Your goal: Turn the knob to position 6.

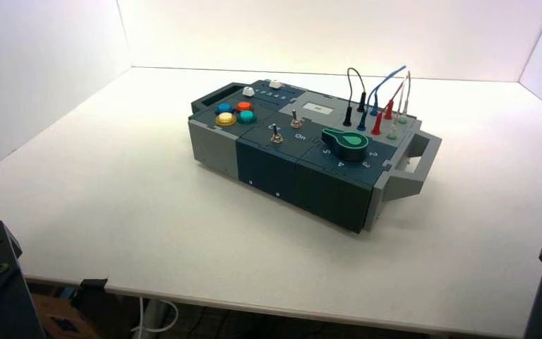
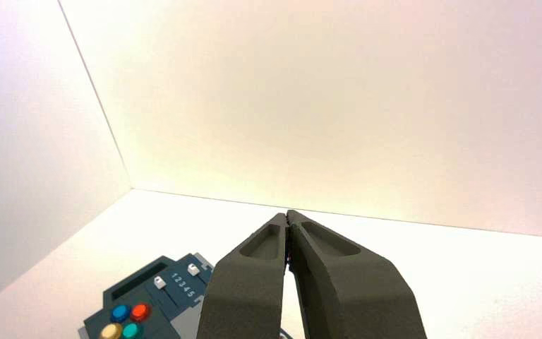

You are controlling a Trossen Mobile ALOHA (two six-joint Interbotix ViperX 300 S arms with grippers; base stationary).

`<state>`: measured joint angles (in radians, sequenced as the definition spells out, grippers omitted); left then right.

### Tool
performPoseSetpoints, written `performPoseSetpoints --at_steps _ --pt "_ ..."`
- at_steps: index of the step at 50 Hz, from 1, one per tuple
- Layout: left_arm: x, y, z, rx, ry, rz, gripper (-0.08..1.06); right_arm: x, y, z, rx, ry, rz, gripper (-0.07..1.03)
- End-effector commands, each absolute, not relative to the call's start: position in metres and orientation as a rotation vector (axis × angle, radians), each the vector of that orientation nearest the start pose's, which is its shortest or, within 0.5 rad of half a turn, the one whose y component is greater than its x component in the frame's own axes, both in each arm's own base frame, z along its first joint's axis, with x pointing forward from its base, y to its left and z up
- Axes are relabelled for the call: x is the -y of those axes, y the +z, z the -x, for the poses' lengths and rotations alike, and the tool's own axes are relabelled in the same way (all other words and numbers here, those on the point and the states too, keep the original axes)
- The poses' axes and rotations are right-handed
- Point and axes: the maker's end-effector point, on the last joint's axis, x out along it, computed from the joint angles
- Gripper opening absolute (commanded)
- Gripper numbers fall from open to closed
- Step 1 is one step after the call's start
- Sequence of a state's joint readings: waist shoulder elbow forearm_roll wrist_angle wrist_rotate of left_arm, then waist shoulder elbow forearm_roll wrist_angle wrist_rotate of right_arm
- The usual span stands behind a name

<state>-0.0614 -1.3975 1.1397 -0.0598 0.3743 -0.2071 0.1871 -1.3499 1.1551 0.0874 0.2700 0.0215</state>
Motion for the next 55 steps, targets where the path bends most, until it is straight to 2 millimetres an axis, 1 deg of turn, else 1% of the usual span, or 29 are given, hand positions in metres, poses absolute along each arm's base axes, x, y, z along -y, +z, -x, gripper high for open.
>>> performPoseSetpoints --at_steps 1,12,15,23,30,33,41,49,55 --pt "0.014 0.299 -0.180 -0.117 -0.066 0.263 -0.03 -0.039 0.296 -0.192 -0.098 0.200 -0.095 -0.02" --pt "0.015 0.294 -0.179 -0.141 -0.066 0.259 -0.03 -0.041 0.287 -0.198 -0.154 0.200 -0.095 -0.02" --pt "0.015 0.292 -0.179 -0.151 -0.067 0.259 -0.03 -0.042 0.287 -0.199 -0.157 0.202 -0.099 -0.02" --pt "0.018 0.293 -0.178 -0.157 -0.079 0.259 -0.03 -0.050 0.280 -0.202 -0.229 0.233 -0.120 -0.02" --pt "0.018 0.291 -0.178 -0.164 -0.080 0.262 -0.03 -0.068 0.263 -0.206 -0.359 0.301 -0.126 -0.02" --pt "0.018 0.290 -0.178 -0.165 -0.080 0.261 -0.03 -0.077 0.259 -0.207 -0.402 0.333 -0.121 -0.02" --pt "0.018 0.289 -0.178 -0.167 -0.080 0.261 -0.03 -0.104 0.253 -0.207 -0.515 0.427 -0.120 -0.02" --pt "0.018 0.288 -0.178 -0.170 -0.079 0.261 -0.03 -0.123 0.246 -0.208 -0.617 0.486 -0.120 -0.02" --pt "0.018 0.289 -0.178 -0.168 -0.080 0.264 -0.03 -0.139 0.237 -0.211 -0.696 0.525 -0.109 -0.02"
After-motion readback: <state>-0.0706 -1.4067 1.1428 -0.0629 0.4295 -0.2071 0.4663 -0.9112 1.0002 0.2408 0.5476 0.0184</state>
